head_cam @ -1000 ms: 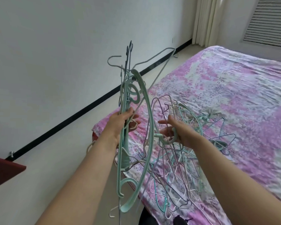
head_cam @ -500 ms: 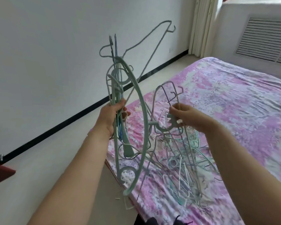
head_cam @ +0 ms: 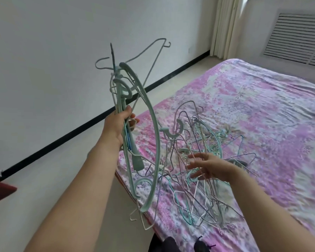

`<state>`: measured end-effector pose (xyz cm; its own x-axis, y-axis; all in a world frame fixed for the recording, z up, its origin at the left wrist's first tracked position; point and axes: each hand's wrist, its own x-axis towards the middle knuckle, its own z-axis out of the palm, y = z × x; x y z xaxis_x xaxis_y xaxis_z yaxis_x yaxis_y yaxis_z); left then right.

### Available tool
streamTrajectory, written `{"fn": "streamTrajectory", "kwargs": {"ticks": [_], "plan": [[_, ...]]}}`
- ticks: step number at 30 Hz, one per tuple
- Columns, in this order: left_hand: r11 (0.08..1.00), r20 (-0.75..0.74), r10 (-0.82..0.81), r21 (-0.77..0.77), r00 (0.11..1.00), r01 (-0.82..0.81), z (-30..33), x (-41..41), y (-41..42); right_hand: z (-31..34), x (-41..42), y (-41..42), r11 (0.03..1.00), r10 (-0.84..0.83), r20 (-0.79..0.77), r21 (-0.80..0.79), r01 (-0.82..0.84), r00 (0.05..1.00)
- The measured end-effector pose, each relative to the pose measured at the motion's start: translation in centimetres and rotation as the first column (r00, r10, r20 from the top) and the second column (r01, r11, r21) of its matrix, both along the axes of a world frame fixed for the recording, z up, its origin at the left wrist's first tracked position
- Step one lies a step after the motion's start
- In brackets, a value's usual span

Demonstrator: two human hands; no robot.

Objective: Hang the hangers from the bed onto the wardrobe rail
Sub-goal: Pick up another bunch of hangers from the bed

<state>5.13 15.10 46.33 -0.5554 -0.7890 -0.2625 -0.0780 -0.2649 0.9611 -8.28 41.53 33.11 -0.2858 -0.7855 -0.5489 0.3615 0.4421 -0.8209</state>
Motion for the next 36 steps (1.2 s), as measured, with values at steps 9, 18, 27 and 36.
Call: {"fn": "streamTrajectory", "kwargs": {"ticks": [9,18,27,36], "plan": [[0.979,0.045,-0.174,-0.096,0.984,0.177,1.1,1.3,-1.1,7.0,0.9,-3.2,0.853,-0.522,-0.581,-0.357,0.381,0.625],[0.939,-0.048,-0.197,0.278,0.979,0.203,-3.6,0.0,3.7,13.7,2.9,-7.6,0.862,-0.506,-0.651,-0.4,0.311,0.567],[0.842,-0.291,-0.192,0.442,0.937,0.31,-6.0,1.5,5.5,9.9,7.2,-9.4,0.919,-0.369,-0.74,-0.198,0.342,0.563],[0.875,-0.142,-0.123,0.451,0.982,0.175,-7.6,2.3,6.2,8.0,10.1,-10.4,0.966,-0.093,-0.903,0.02,0.256,0.42]]}}
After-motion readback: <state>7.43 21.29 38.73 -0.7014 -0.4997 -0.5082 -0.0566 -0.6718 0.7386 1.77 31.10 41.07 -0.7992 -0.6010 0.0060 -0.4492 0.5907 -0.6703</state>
